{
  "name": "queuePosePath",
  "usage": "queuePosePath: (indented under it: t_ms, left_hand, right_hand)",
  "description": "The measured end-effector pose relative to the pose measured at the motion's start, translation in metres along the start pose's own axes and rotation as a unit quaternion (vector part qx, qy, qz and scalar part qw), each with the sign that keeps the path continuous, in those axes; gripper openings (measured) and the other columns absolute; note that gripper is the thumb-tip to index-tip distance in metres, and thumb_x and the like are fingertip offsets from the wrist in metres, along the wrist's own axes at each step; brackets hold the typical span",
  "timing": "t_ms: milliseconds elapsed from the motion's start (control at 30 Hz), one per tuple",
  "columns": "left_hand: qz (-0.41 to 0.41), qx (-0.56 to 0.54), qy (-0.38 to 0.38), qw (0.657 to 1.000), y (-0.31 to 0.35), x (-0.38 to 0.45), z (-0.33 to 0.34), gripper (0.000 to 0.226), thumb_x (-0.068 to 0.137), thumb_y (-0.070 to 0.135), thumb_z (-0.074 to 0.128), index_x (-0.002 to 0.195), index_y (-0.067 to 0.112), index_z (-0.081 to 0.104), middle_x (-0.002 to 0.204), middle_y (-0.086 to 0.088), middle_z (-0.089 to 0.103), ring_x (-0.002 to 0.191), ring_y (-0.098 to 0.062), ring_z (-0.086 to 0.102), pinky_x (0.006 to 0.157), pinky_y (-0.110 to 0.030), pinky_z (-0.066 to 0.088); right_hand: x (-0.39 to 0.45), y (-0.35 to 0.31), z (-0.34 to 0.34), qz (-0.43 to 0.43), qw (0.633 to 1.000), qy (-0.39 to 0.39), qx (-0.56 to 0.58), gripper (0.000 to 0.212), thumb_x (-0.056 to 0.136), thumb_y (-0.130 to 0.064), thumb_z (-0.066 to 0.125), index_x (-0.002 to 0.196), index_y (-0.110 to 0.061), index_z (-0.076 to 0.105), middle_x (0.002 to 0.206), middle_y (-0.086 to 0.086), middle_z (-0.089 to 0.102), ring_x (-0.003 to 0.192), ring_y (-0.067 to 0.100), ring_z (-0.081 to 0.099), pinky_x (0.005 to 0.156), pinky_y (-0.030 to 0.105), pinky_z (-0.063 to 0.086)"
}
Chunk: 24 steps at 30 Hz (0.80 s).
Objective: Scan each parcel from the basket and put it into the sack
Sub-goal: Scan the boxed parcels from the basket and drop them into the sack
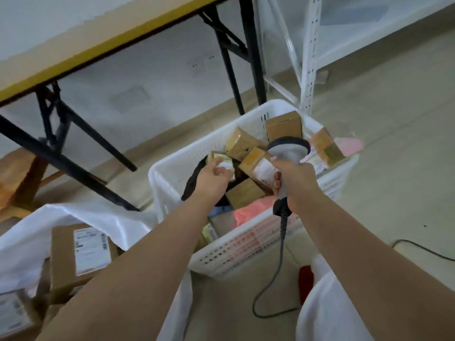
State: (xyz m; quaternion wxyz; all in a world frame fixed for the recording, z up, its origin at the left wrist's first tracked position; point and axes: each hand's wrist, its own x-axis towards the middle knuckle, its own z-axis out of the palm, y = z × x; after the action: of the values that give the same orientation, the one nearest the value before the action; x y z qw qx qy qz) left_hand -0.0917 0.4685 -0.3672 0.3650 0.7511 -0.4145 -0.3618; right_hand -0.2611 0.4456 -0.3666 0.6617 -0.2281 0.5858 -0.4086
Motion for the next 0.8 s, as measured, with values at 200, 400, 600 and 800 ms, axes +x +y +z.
queuePosePath:
  t_ms: [200,400,600,800]
  left_hand:
    - [0.073,0.092,-0.096,0.988,0.029,0.046,0.095,0.059,0.090,0.021,0.070,0.142,0.013,0.044,0.111,0.002,0.053,0.105,-0.019,0.056,0.093,-0.036,0.047]
    - [0.268,0.280,-0.171,0.906,0.059,0.083,0.196,0.089,0.075,0.026,0.081,0.150,0.015,0.033,0.145,-0.008,0.046,0.135,-0.027,0.041,0.110,-0.046,0.037]
    - [0.285,0.323,-0.152,0.890,0.064,0.087,0.251,0.101,0.088,0.033,0.069,0.157,0.021,-0.004,0.161,-0.016,0.002,0.149,-0.039,0.008,0.117,-0.057,0.020]
    - [0.260,0.295,-0.073,0.917,0.067,0.087,0.256,0.093,0.085,0.022,0.071,0.154,0.013,0.010,0.138,-0.013,0.029,0.127,-0.032,0.036,0.105,-0.044,0.038]
  right_hand:
    - [0.044,-0.027,-0.046,-0.068,0.992,0.076,0.078,0.020,0.090,-0.023,0.066,0.078,-0.015,0.051,0.070,0.003,0.053,0.067,0.020,0.053,0.062,0.032,0.043]
    - [0.082,-0.045,-0.081,-0.059,0.983,0.142,0.099,0.035,0.078,-0.023,0.075,0.100,-0.008,0.053,0.077,0.006,0.054,0.062,0.021,0.053,0.054,0.029,0.042]
    - [0.095,-0.049,-0.102,-0.063,0.981,0.166,0.082,0.018,0.092,-0.017,0.061,0.077,-0.012,0.052,0.072,0.005,0.059,0.070,0.024,0.062,0.067,0.036,0.055]
    - [0.094,-0.046,-0.108,-0.059,0.974,0.185,0.117,0.017,0.087,-0.016,0.066,0.083,-0.011,0.050,0.075,0.005,0.058,0.065,0.022,0.059,0.056,0.034,0.051]
